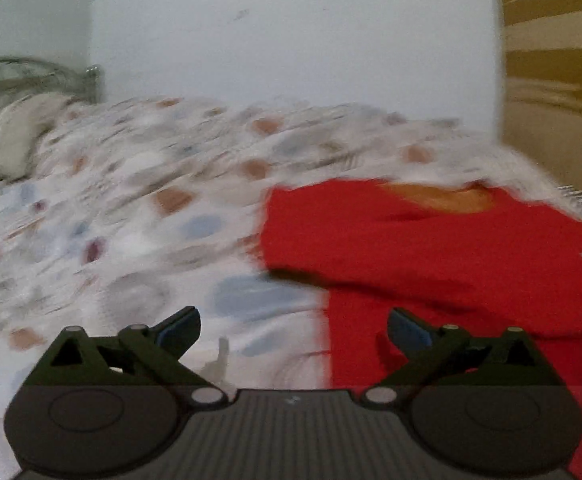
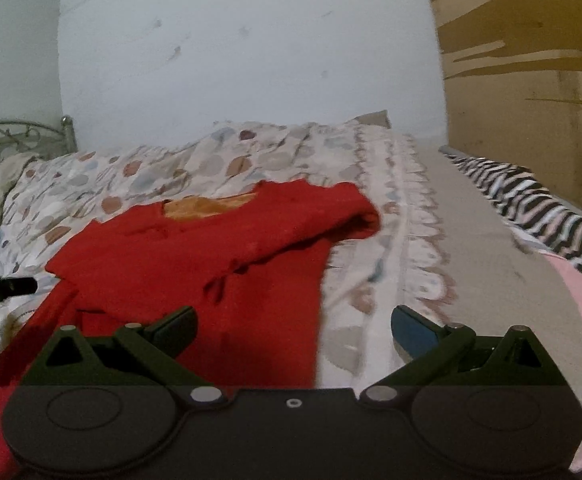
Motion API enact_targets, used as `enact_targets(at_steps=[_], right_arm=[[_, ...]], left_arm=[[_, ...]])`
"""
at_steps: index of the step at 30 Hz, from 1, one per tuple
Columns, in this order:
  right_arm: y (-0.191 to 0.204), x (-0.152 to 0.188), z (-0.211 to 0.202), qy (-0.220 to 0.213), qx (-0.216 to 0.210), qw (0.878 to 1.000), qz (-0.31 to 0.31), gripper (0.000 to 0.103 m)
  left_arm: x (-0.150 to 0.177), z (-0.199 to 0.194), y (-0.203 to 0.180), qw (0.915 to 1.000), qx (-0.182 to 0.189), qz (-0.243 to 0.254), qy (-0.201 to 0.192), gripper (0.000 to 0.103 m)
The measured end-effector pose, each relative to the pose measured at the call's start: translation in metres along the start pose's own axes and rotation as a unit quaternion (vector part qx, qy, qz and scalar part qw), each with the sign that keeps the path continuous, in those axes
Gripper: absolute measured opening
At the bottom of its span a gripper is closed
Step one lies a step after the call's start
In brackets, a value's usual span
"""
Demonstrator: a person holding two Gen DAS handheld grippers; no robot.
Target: Fold small clothes
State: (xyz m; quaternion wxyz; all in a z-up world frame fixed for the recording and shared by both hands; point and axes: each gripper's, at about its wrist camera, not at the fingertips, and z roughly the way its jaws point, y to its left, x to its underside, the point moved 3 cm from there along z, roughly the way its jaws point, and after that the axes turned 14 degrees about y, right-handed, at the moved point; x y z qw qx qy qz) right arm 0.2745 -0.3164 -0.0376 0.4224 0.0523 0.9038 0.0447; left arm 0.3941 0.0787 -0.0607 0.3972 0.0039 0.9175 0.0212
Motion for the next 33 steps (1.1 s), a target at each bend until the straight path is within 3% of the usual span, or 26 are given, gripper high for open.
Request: enact_targets(at_steps=[2,9,15,20,27,33], right_arm=[[0.012,-0.007,0.008,0.006,-0.001,1.0,-0.003,0.103],[0.055,-0.037,0.046,0.028,-0.025,0.999,-0.02,0.103],[0.077,-0.062,0.089,0.046,-0.018,0.998,-0.035,0.103],[0.077,-0.053,0.11,0.075,0.0,0.996,-0.04,0.103],[0.072,-0.046,0.109,0.073,-0.015,0.997,-0.026,0.103],[0.068,-0.046,0.094,0.055,-0.035,0.998,-0.021,0.103]], left_arm=[[-0.006,0.016,0.01,0.9994,-0.023,-0.018,0.018,0.102],[-0.033,0.068,0.016,0.9983,-0.034,-0.033,0.033,0.102],[-0.054,0.087,0.016,0.9979,-0.057,-0.033,0.004,0.102],[-0.059,0.088,0.034,0.9947,-0.084,-0.054,-0.025,0.103],[-0.054,0.096,0.05,0.9953,-0.046,-0.085,0.009,0.103],[-0.04,0.07,0.057,0.9943,-0.03,-0.099,0.025,0.103]])
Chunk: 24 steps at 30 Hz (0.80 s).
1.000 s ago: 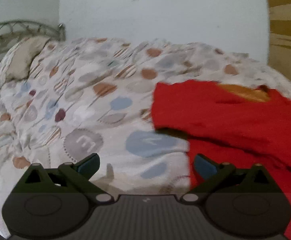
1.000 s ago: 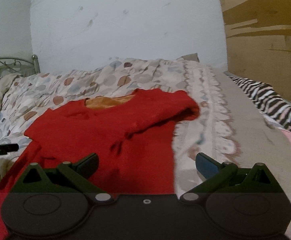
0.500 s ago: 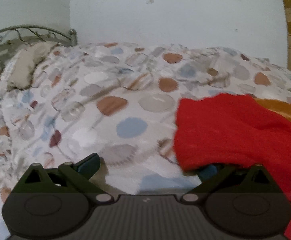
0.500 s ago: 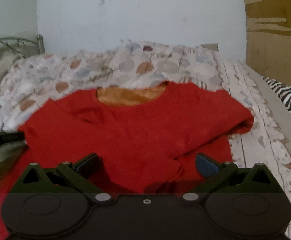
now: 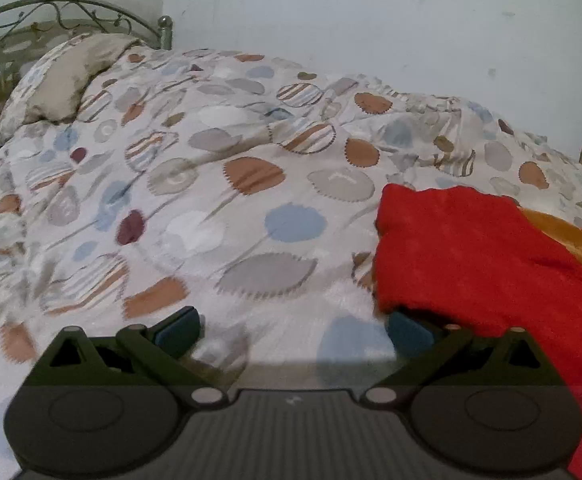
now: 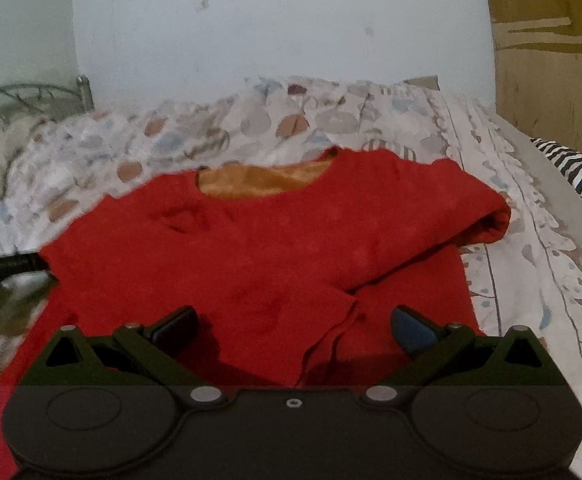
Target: Fold small clothes
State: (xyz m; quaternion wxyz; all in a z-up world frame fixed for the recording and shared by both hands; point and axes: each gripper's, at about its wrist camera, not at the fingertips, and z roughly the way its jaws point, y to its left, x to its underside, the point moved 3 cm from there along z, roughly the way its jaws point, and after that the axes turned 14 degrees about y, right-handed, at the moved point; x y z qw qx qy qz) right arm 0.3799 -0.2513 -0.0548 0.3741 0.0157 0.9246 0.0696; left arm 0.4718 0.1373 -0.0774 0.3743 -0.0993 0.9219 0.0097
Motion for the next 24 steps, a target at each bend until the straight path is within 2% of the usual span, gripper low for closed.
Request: enact_targets(at_steps=[3,7,10,14,15,16,19,22,24], right_arm=[[-0.007,0.008,-0.024,-0.021,-0.001,1.0,-0.001,0.103],[-0.021,0.03,-0.056,-0.036,0.047,0.997,-0.04,0.103],[-0.035,0.052,-0.074,-0.035,0.068,0.994,-0.072,0.103],[-0.049,0.075,-0.086,-0.022,0.047,0.995,-0.082,0.101],[-0.052,0.078,-0.089,-0.023,0.038,0.996,-0.079,0.098],[-0.053,0.081,-0.092,-0.024,0.028,0.997,-0.074,0.096],[-0.061,0.086,-0.092,-0.015,0.004,0.999,-0.043,0.087],[-0.067,0.083,-0.094,-0.015,0.004,1.0,-0.009,0.072],[-0.068,0.081,-0.094,-0.012,0.0,1.0,0.009,0.067]], left_arm=[[0.02,-0.03,0.008,0.9998,0.018,0.007,-0.007,0.103],[0.057,-0.076,0.015,0.995,0.095,0.021,-0.019,0.103],[0.081,-0.095,0.012,0.9852,0.161,0.059,-0.01,0.103],[0.101,-0.097,0.005,0.9703,0.229,0.069,0.039,0.102],[0.104,-0.096,0.005,0.9666,0.243,0.064,0.049,0.099],[0.106,-0.094,0.005,0.9633,0.255,0.059,0.061,0.09],[0.108,-0.093,0.002,0.9609,0.257,0.06,0.082,0.069],[0.104,-0.095,-0.002,0.9553,0.272,0.07,0.093,0.065],[0.102,-0.088,-0.008,0.9527,0.265,0.077,0.127,0.065]])
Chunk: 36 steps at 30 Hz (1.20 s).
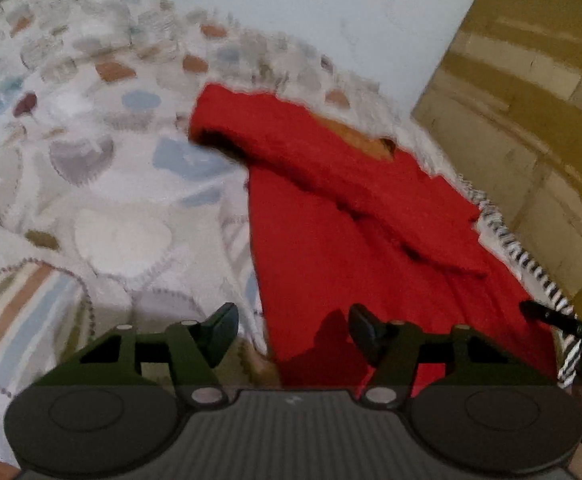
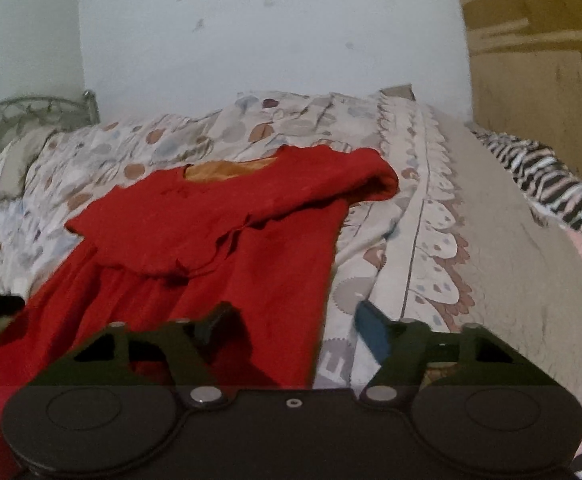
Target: Fold small clothes
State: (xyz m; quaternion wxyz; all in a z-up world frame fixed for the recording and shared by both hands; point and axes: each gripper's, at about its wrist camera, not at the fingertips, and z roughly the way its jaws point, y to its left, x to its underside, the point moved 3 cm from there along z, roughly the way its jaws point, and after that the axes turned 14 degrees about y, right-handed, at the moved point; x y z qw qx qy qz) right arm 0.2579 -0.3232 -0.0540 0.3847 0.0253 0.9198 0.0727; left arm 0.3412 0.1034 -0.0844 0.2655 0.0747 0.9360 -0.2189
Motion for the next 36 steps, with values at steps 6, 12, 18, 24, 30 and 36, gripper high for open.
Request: enact_targets(at_steps=[6,12,18,24,30,36], right_arm=[[0.007,0.005,-0.004,-0.001,0.035,0.999,-0.01,0.045],[0.021,0.012,-0.014,0.002,0.06,0.996,-0.073,0.007],[0.006,-0.008,-0.044,-0.001,0.012,1.0,-0.013,0.003],[-0.006,0.004,-0.035,0.024,0.043,0.999,-0.016,0.002],[-0.016,0.013,-0.034,0.011,-0.009,1.0,0.024,0.009],[-0.02,0.034,-0.053,0.025,-0.055,0.997,0.039,0.055]], left_arm=[[-0.004,0.009,0.002,0.9992,-0.019,-0.016,0.03,0.039],[-0.003,-0.012,-0.019,0.9978,-0.064,0.011,0.01,0.006],[-0.008,-0.06,-0.02,0.9955,-0.08,-0.031,-0.039,0.005],[-0.003,-0.03,0.013,0.9931,-0.098,-0.063,0.01,0.005],[0.007,-0.026,0.022,0.9961,-0.035,-0.08,0.018,0.018],[0.035,-0.04,0.018,0.9966,-0.031,-0.07,0.03,0.052]])
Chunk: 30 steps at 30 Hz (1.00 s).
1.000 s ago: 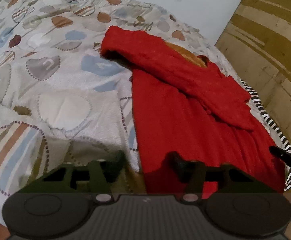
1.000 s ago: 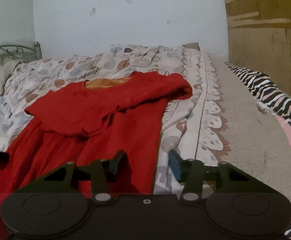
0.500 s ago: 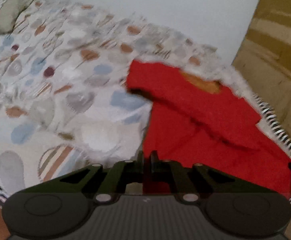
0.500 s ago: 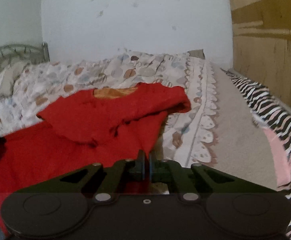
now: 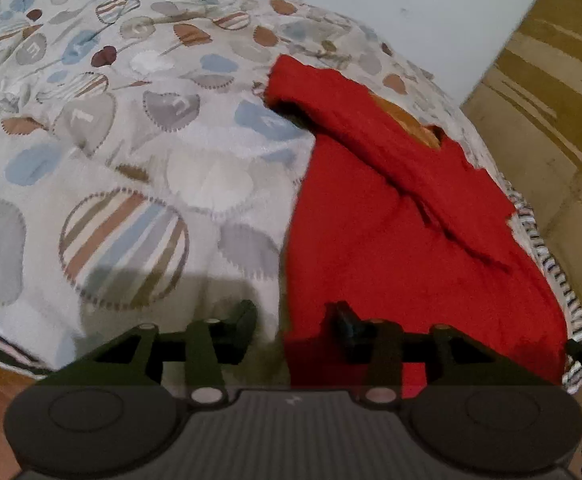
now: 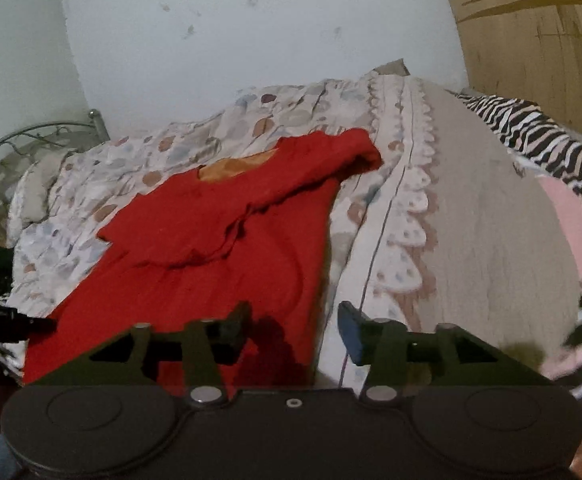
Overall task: Fold small clothes
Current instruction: 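Lift the hem with the right gripper toward the collar while the left gripper releases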
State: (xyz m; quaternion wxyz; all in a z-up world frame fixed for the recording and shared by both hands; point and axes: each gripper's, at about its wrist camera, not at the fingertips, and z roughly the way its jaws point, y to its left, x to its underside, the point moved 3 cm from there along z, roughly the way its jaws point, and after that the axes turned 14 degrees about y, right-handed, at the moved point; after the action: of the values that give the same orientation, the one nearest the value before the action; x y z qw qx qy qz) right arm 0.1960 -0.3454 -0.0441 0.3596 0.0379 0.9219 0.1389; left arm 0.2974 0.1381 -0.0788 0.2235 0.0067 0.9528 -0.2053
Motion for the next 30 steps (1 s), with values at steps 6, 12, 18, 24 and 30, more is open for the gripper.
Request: enact_targets(at_steps=[6,12,18,24,30], right_arm=[[0.017,0.037,-0.008,0.024,0.004,0.998,-0.064,0.046],[0.03,0.043,-0.017,0.028,0.033,0.994,-0.103,0.006],[0.032,0.04,-0.03,0.022,0.05,0.99,-0.128,0.005],[0.035,0.057,-0.03,0.018,0.076,0.984,-0.163,0.026],[0.044,0.083,-0.04,0.016,0.118,0.952,-0.282,0.069]], left_arm=[[0.022,-0.005,-0.005,0.9991,0.012,0.034,0.024,0.017],[0.027,-0.031,-0.028,0.9981,-0.032,0.051,-0.007,0.007],[0.025,-0.028,-0.041,0.9947,-0.069,0.076,0.005,0.008],[0.033,-0.027,-0.028,0.9977,-0.052,0.043,0.006,0.023],[0.038,-0.041,-0.025,0.9964,-0.08,0.027,-0.006,0.076]])
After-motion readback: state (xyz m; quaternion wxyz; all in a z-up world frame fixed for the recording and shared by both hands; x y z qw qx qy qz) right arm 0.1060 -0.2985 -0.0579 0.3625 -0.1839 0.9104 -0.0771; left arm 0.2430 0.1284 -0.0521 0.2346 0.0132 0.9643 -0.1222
